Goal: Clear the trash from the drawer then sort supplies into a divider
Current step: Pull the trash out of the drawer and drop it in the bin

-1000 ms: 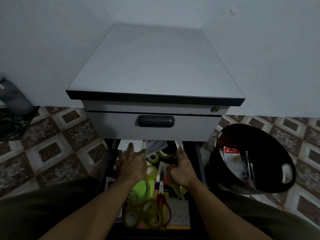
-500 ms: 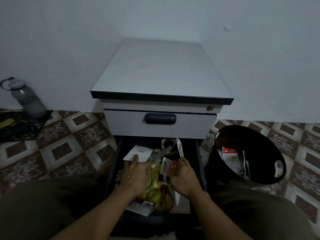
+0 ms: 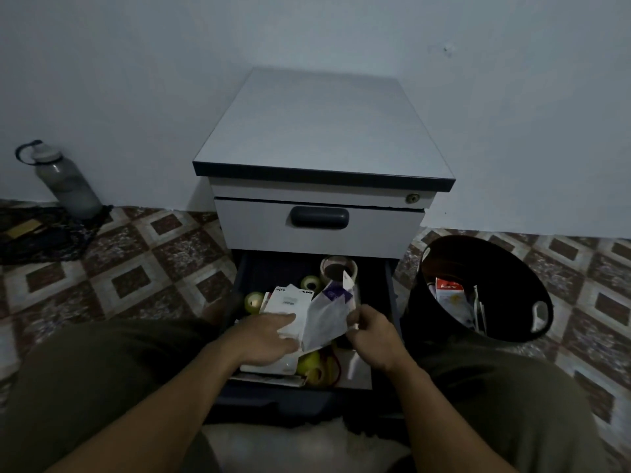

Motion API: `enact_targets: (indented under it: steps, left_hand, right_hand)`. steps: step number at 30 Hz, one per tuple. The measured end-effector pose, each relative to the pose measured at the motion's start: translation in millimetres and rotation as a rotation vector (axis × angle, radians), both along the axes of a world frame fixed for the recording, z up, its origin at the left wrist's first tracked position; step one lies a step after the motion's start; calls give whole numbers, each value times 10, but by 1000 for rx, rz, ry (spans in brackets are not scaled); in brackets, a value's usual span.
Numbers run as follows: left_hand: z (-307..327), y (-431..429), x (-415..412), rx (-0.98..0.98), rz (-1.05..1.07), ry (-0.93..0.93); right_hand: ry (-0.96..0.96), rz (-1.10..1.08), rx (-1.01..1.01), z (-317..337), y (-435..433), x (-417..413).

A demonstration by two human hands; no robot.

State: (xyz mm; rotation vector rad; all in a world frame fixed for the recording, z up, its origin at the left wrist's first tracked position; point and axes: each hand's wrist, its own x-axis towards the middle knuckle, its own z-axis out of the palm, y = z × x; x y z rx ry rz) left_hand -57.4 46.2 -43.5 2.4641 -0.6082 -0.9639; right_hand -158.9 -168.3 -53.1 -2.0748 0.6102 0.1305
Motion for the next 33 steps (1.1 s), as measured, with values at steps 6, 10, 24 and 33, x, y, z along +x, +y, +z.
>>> enact_targets:
  steps: [6,10,24,33]
  left_hand:
    - [141,169,170,56,-132,81]
    - [146,123,116,191,-269,152]
    - [71,162,61,168,-254,145]
    - [9,154,13,104,-260,91]
  right_hand:
    - [-73,-179,272,-62,38,33]
    - [-120,-252,381,-147,49,53]
    - [-85,-317,391,-309,43,90]
    - [-81,-333,387,-317,38,73]
